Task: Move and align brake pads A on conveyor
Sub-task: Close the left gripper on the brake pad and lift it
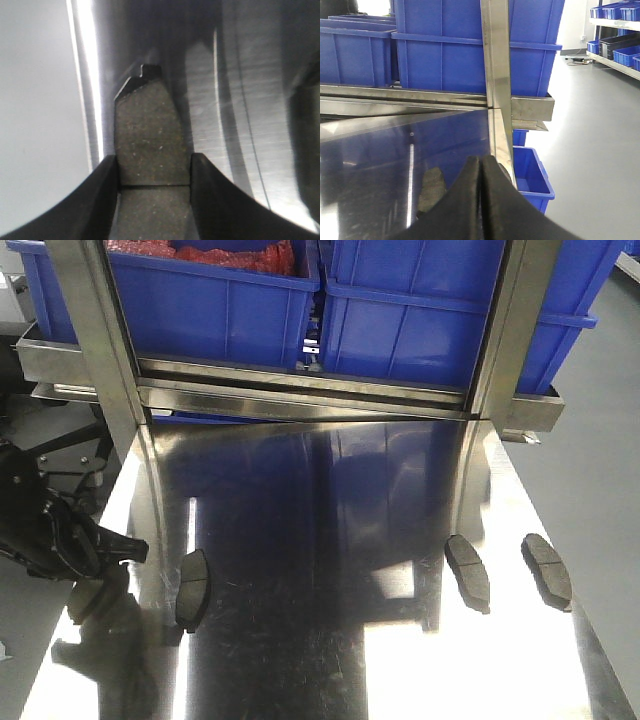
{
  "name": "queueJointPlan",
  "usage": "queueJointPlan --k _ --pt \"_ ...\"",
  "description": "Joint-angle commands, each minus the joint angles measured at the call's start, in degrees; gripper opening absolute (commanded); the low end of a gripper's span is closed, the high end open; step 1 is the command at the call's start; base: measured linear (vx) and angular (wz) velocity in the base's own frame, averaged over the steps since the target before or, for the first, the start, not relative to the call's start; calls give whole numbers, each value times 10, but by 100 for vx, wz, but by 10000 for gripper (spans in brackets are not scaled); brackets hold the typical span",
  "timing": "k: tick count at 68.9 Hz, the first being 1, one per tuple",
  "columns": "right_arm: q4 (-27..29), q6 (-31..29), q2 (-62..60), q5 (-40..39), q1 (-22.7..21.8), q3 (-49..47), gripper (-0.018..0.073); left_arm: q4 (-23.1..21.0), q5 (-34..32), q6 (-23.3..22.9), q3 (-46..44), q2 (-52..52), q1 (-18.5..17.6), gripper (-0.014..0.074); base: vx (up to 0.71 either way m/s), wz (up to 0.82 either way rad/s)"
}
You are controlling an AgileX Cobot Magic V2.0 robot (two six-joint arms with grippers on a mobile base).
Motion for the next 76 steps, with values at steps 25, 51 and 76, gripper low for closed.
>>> queueJointPlan --k 25,51,76 --pt "-4 -4 -9 -42 -1 12 -10 -7 -94 12 111 -250 -2 83 0 0" --pt "-4 -4 -9 -42 -1 12 -10 -7 -154 12 224 -478 -2 83 0 0" --pt "-4 -4 -9 -42 -1 12 -10 -7 -208 12 259 -568 -2 83 0 0"
